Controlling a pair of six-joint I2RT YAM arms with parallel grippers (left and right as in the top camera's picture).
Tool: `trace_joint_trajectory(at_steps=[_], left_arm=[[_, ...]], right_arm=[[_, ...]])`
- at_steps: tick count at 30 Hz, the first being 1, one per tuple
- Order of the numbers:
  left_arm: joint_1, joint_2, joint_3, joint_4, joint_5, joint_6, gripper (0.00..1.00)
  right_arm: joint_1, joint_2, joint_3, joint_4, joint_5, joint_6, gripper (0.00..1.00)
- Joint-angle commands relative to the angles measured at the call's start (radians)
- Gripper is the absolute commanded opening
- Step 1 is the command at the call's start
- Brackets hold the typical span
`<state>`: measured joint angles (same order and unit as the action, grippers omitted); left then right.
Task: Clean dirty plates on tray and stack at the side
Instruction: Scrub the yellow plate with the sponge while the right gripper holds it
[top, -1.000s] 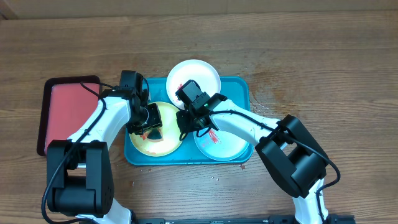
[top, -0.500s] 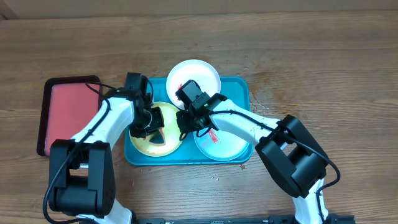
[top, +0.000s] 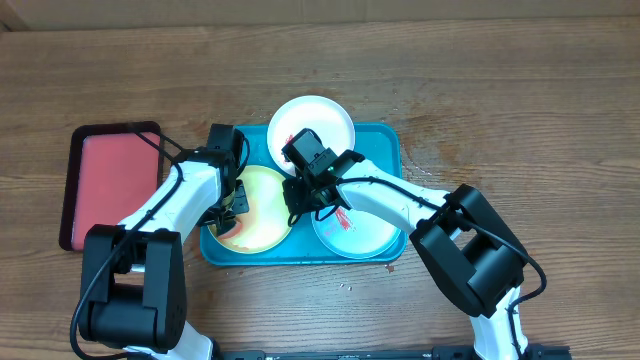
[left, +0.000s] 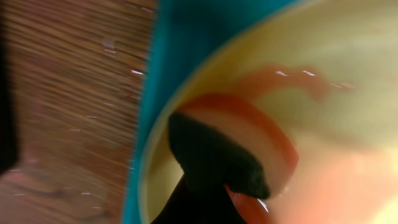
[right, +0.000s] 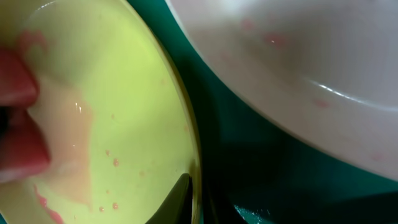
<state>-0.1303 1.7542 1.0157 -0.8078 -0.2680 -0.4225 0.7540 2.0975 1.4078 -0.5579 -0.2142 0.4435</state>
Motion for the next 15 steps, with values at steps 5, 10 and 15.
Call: trace_joint_trajectory(at_steps=[5, 10, 15], left_arm=[[0.009, 0.005, 0.061, 0.016, 0.117, 0.024, 0.04], [-0.009, 0.008, 0.055, 0.126, 0.555, 0.084, 0.04], [-0.055, 0.008, 0.053, 0.151, 0.572, 0.048, 0.04]], right_arm=[[-0.023, 0.016, 0.013, -0.015, 0.023, -0.002, 0.08], [-0.023, 0.016, 0.013, -0.008, 0.023, -0.002, 0.08], [-0.023, 0.016, 0.013, -0.009, 0.023, -0.002, 0.08]])
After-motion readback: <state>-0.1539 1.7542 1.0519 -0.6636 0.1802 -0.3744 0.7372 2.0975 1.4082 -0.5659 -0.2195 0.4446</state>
